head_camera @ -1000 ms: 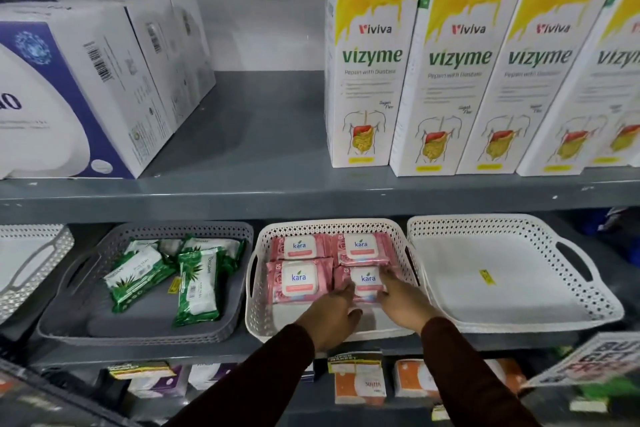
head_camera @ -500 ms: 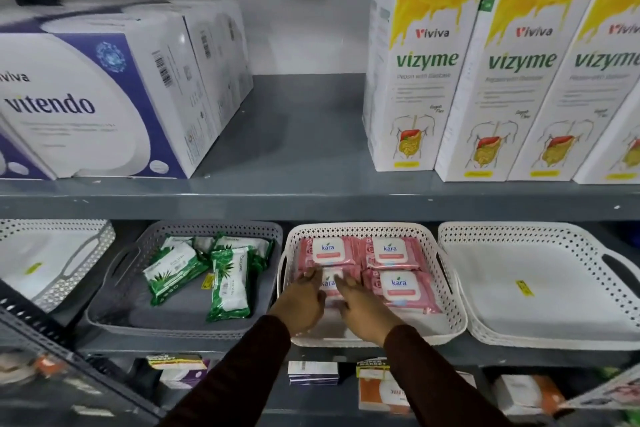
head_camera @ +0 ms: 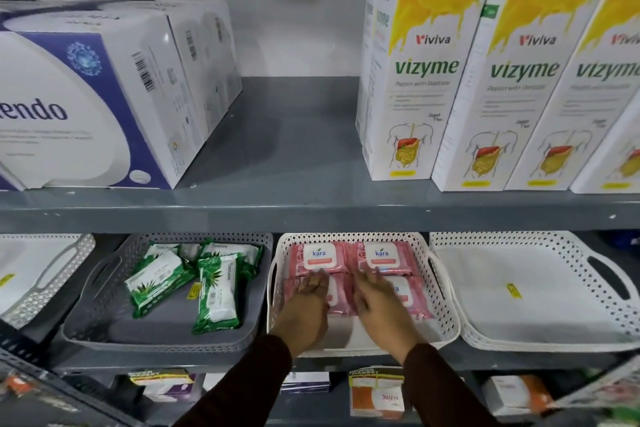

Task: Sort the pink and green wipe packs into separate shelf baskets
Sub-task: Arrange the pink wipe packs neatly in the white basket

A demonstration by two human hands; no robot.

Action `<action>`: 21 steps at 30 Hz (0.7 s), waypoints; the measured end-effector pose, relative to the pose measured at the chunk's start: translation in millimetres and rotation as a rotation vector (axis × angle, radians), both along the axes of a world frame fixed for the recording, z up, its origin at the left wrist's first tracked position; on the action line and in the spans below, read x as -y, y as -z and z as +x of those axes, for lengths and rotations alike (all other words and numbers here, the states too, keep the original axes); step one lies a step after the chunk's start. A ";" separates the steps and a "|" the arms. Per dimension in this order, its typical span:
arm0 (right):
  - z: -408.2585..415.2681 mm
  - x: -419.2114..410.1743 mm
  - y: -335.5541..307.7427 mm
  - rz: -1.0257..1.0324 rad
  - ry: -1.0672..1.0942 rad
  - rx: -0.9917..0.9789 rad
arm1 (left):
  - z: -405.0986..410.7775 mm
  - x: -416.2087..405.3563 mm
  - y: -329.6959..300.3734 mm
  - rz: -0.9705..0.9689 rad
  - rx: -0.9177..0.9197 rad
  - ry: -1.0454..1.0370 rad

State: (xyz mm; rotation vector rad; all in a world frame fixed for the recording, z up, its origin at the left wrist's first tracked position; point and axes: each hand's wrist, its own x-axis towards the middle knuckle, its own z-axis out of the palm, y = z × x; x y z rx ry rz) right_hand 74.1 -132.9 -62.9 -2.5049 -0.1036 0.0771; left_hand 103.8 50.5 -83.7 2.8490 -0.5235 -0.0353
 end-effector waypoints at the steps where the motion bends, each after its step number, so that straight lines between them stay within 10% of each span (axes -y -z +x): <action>1: -0.2 17.7 2.5 -0.115 0.045 0.039 | -2.0 5.7 -0.8 -0.006 0.000 0.007; 12: 9.0 61.2 15.5 0.052 -0.031 -0.114 | 3.9 21.3 -9.5 -0.183 -0.119 0.058; 21: 48.3 48.1 -15.9 -0.297 0.038 0.065 | 31.6 30.6 -19.6 0.061 0.105 -0.030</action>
